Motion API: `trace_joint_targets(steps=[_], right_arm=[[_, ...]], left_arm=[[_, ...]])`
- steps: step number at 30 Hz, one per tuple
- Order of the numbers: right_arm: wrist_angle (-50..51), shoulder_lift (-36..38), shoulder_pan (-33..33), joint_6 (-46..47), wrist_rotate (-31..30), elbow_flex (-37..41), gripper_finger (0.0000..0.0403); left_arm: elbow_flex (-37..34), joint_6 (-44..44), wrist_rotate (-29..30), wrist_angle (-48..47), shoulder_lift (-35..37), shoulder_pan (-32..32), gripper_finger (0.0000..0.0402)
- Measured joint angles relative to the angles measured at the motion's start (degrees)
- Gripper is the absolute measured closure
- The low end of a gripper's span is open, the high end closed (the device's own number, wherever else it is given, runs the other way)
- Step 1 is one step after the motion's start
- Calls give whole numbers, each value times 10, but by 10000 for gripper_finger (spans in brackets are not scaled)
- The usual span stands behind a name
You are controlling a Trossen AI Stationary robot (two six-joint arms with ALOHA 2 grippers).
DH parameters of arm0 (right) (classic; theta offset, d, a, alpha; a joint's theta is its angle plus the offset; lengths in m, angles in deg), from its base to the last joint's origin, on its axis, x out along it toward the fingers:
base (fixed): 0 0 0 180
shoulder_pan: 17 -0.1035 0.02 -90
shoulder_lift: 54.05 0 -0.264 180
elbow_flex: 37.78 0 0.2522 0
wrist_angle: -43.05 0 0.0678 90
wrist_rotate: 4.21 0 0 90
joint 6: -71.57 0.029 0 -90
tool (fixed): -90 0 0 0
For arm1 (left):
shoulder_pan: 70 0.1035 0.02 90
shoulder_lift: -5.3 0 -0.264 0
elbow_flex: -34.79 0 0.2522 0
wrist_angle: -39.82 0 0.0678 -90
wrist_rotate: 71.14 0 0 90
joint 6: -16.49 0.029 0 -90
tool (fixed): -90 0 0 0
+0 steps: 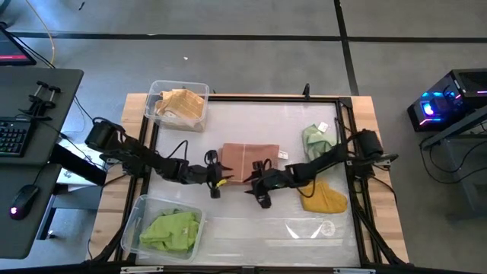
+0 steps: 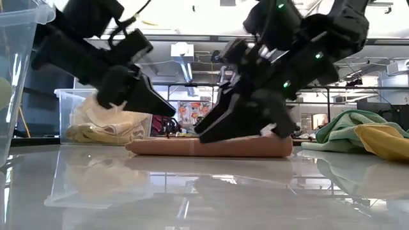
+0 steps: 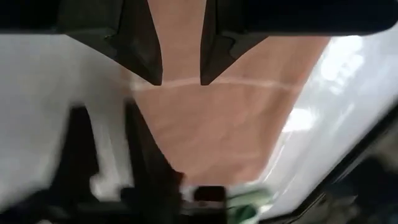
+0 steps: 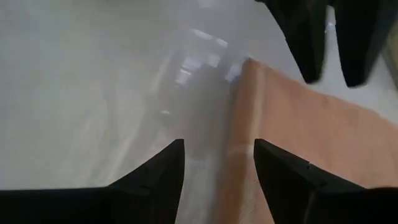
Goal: Sort towels by color in basket
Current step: Fold the brown towel
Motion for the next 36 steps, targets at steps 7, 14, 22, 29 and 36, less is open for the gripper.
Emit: trace_joint_targets(steps=[7, 14, 22, 29, 36], right_arm=[[106, -22, 2, 60, -95, -54, 274], [161, -21, 1, 95, -87, -65, 390], [195, 38, -2, 118, 98, -65, 394], [214, 103, 1, 176, 140, -65, 390], [260, 159, -2, 205, 180, -65, 395]], left_arm=[[1, -116, -2, -8, -33, 37, 305], [4, -128, -19, -16, -56, 49, 305], [11, -118, -76, 28, -40, 43, 305], [14, -94, -146, -5, -47, 57, 311], [1, -92, -149, -5, -67, 59, 330]])
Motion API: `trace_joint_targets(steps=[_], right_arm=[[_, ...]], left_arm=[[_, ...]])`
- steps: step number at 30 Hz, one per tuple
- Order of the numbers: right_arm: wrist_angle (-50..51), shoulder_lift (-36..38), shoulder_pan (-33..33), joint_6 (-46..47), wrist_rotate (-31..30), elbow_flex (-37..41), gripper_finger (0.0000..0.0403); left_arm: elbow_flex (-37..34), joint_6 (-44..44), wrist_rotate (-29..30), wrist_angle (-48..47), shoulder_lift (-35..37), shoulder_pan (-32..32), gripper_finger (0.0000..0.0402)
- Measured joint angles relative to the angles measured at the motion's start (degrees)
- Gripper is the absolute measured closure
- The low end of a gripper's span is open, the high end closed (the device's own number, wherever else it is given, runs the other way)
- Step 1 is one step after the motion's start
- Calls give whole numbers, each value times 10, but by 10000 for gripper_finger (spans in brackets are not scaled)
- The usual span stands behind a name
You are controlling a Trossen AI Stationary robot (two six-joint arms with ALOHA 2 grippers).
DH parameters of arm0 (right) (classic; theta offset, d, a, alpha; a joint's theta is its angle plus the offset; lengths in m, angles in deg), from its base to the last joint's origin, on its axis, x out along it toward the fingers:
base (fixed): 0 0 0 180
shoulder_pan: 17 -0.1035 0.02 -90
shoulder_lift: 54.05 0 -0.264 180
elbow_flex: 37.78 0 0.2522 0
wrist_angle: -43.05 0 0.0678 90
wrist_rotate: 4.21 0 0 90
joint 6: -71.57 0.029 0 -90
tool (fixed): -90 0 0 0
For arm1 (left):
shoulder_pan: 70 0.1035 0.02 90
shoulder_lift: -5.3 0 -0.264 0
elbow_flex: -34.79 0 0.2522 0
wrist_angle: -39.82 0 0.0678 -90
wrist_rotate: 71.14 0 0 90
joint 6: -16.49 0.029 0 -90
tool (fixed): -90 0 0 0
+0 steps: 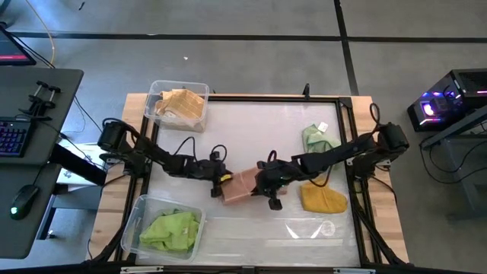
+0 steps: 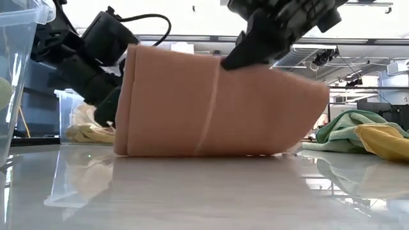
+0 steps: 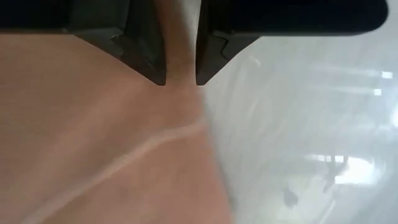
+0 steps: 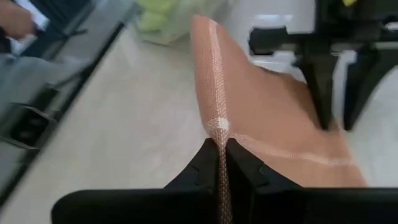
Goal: Sort towels by color in basket
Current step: Fold the brown towel
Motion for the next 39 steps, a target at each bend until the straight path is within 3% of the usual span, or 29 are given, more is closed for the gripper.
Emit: trace_joint_targets(steps=[4, 9, 14, 19, 23, 28, 34, 39], right_arm=[[7, 0, 0, 31, 25, 0, 395], [8, -28, 2, 24, 54, 0, 396], [25, -30, 12, 7, 51, -5, 396], [62, -5, -1, -23, 7, -24, 396], [147, 20, -24, -17, -28, -77, 396], [260, 31, -41, 5, -30, -172, 396], [285, 18, 1, -34, -30, -230, 396], [262, -3, 54, -61, -48, -180, 396]], left_arm=[[14, 46, -12, 66, -19, 6, 342], [38, 89, -13, 44, -12, 11, 358], [45, 76, -8, -23, 51, -3, 372], [43, 94, 7, -83, 134, -24, 385], [40, 90, 47, -136, 194, -43, 390], [38, 90, 90, -170, 238, -67, 392], [36, 87, 135, -201, 251, -79, 392], [36, 72, 150, -213, 240, -82, 392]])
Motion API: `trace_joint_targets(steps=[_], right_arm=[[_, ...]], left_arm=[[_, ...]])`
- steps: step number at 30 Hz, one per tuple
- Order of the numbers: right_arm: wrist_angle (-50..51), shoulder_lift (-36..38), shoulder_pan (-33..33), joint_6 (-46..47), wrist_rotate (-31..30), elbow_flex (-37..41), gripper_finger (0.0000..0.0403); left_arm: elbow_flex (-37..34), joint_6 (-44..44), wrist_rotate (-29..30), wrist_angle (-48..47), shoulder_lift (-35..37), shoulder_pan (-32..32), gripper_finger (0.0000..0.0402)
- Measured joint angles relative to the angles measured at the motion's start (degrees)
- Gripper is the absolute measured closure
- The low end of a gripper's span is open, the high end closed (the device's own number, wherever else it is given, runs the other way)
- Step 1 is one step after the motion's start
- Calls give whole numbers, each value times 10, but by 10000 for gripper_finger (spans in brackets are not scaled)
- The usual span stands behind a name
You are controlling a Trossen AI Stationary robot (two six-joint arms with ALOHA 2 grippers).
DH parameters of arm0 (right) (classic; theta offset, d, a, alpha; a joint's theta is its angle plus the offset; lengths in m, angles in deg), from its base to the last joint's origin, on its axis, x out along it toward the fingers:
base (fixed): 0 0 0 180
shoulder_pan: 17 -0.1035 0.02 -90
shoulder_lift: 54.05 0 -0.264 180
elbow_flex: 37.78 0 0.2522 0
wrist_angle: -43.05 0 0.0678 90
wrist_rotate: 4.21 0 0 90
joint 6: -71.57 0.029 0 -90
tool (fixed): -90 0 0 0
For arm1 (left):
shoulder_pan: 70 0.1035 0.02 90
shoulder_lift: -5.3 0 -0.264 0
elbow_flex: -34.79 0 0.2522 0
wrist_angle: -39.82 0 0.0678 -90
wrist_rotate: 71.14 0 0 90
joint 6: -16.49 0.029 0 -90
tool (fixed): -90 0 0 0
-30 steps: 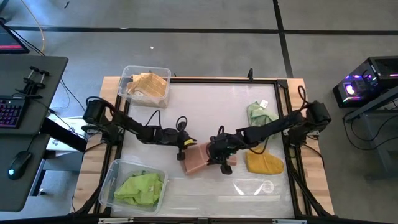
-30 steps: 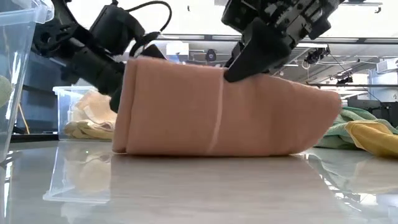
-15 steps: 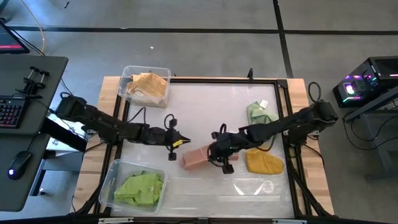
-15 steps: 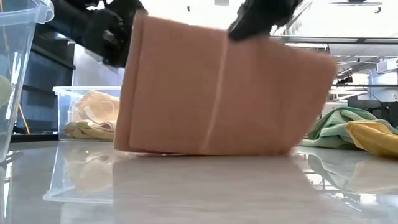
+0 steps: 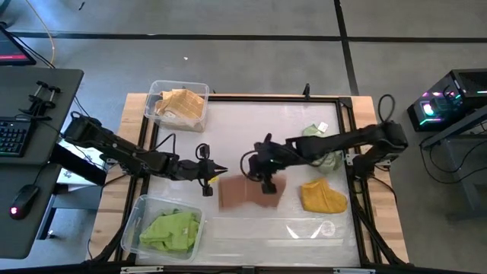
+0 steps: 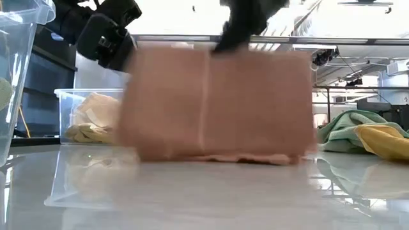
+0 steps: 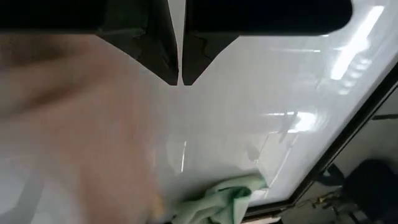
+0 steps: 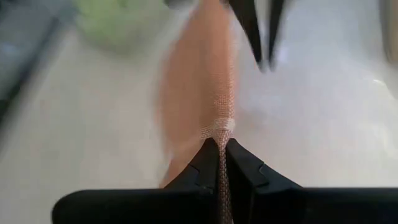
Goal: Sort towels by color in basket
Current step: Fold the brown towel
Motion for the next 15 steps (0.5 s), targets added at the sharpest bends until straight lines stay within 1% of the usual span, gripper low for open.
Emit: trace_joint_targets(steps=[2, 5, 7, 9, 12, 15], right_arm=[[-29, -8, 12, -13, -28, 37, 396], [-121, -21, 20, -10, -75, 95, 396], [-182, -30, 21, -19, -90, 130, 396], [-228, -38, 16, -22, -89, 159, 396], [-282, -51, 5, 7, -91, 181, 396], [-301, -62, -7, 31, -126, 182, 396]], left_arm=[[1, -2, 4, -4, -3, -1, 392], [0, 12, 14, -6, -4, -1, 392], [0, 21, 14, -8, -4, 0, 392], [0, 26, 14, 1, -7, 0, 392], [1, 27, 13, -1, -8, 0, 392], [1, 21, 13, -2, -8, 0, 392]])
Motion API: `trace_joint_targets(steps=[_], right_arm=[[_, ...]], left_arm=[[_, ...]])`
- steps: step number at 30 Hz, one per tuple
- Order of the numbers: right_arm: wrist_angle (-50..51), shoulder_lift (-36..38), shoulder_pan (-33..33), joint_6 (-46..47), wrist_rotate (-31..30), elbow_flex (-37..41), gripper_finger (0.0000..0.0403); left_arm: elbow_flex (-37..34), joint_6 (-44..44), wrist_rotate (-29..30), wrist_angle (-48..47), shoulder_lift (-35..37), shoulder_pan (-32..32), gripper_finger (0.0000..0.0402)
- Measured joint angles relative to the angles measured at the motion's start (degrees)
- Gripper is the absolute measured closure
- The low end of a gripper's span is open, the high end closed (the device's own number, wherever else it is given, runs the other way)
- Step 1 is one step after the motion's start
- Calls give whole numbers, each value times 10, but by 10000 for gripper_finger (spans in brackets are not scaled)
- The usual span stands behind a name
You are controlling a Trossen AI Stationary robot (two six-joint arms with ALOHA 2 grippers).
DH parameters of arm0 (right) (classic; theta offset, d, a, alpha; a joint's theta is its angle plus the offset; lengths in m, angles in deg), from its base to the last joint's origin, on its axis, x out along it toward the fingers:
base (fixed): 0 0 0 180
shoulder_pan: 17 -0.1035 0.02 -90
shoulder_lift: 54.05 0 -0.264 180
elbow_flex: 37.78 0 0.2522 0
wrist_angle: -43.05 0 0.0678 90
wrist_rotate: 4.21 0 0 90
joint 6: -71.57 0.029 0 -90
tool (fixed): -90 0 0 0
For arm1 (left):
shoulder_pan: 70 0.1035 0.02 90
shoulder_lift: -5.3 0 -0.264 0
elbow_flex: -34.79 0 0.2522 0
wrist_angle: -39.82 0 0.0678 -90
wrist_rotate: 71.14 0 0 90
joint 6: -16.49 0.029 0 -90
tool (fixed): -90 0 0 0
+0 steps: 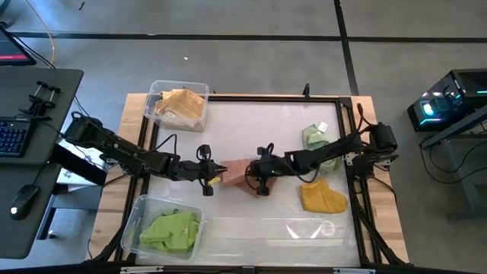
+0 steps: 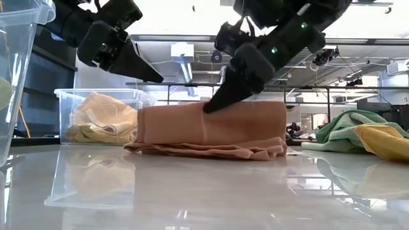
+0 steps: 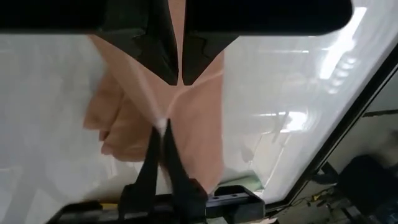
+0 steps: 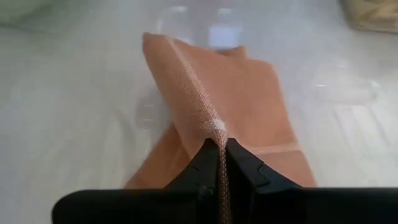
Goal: Sort towels by color in basket
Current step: Fold the brown towel
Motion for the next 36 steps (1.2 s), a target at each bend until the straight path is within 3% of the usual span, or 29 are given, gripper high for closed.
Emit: trace_joint_targets(steps=[3, 6, 8, 12, 14, 16, 21, 23, 28, 36], right_arm=[[33, 0, -11, -1, -70, -18, 396], [131, 15, -16, 45, -116, -63, 396], [204, 18, -11, 75, -45, -104, 396], [248, 18, -12, 50, 181, -152, 396], [245, 18, -9, 41, 218, -155, 396], [257, 18, 7, 37, 172, -155, 396], [262, 18, 40, 81, -62, -125, 396], [259, 18, 48, 87, -106, -116, 395], [224, 18, 51, 39, -103, -88, 393], [128, 16, 49, 72, -71, -33, 392]], left_arm=[[0, 0, 0, 4, 0, 0, 392], [0, 0, 0, 17, 0, 0, 392], [0, 1, 1, 22, 0, -2, 392], [0, 10, 0, 31, 0, -5, 392], [0, 10, 0, 31, 0, -5, 392], [0, 7, 0, 31, 0, -5, 392], [0, 1, 1, 29, 0, -4, 392], [0, 1, 1, 28, 0, -5, 392], [0, 1, 1, 28, 0, -5, 392], [0, -9, 1, 28, 0, -4, 392]])
